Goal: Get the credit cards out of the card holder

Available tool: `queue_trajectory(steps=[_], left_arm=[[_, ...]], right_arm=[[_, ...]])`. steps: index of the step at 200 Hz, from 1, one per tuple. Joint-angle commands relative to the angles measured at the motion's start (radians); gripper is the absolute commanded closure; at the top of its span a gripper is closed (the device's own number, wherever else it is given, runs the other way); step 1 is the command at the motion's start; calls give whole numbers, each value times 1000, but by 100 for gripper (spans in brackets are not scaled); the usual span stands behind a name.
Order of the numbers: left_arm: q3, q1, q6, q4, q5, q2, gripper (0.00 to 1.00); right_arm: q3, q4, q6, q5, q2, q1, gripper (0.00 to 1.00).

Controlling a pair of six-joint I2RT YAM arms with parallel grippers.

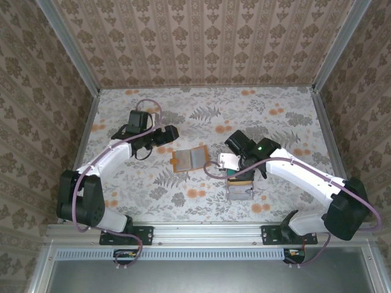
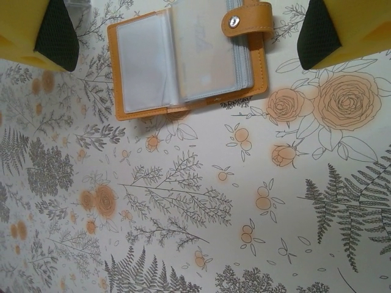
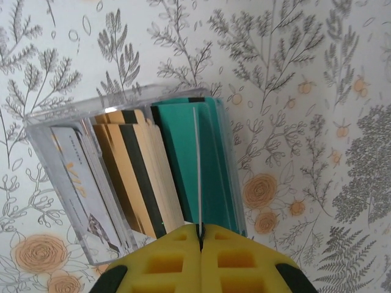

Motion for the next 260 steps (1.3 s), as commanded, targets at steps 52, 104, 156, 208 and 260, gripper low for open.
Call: queue_trajectory(steps=[52, 104, 156, 208, 260], left_arm=[[-30, 12, -10, 13, -7, -29, 4], [-36, 15, -5, 9, -4, -39, 4], [-45, 21, -5, 12, -2, -43, 4], [-46, 20, -5, 9, -5, -42, 4], [-55, 19, -13, -1, 5, -28, 7]], right_arm=[[-51, 54, -33, 39, 21, 16, 100], [-47, 93, -26, 43, 72, 19, 98], [-59, 171, -4, 169, 83, 19, 71], [-15, 209, 92, 151, 68, 2, 70], [140, 280, 439, 11, 137, 0, 76]])
